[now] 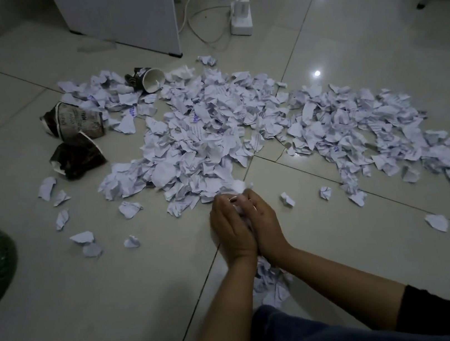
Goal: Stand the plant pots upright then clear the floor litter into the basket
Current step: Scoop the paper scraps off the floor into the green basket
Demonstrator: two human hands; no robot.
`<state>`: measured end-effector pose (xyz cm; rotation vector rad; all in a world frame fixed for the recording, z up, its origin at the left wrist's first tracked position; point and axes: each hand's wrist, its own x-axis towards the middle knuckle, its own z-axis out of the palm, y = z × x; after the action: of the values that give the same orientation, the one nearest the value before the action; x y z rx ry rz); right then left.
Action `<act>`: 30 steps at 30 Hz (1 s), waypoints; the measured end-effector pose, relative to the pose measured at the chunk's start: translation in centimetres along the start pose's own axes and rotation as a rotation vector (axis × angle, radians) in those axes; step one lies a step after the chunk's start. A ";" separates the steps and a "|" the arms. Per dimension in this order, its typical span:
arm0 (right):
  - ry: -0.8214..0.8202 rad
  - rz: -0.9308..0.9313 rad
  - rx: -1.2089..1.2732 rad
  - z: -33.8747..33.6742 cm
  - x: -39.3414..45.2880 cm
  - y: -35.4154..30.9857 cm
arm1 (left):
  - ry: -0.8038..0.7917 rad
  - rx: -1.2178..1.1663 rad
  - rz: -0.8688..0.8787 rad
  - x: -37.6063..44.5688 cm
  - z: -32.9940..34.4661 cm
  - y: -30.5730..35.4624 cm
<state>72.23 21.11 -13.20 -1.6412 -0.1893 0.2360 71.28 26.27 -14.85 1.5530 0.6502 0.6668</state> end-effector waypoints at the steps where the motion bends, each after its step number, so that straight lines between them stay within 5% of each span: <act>1: -0.002 0.001 0.026 0.1 0.1 -0.1 | 0.016 -0.034 -0.020 0.1 0.1 -0.1; 8: 0.050 -0.023 0.025 0.5 1.0 -1.0 | 0.167 -0.131 -0.151 0.8 0.6 1.1; 30: 0.215 0.003 0.157 4.0 3.2 -8.8 | 0.203 -0.043 -0.382 4.8 -2.3 11.1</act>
<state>74.39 26.52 -4.89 -1.4981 -0.0051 0.0735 73.04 30.48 -3.43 1.2823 1.0465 0.5464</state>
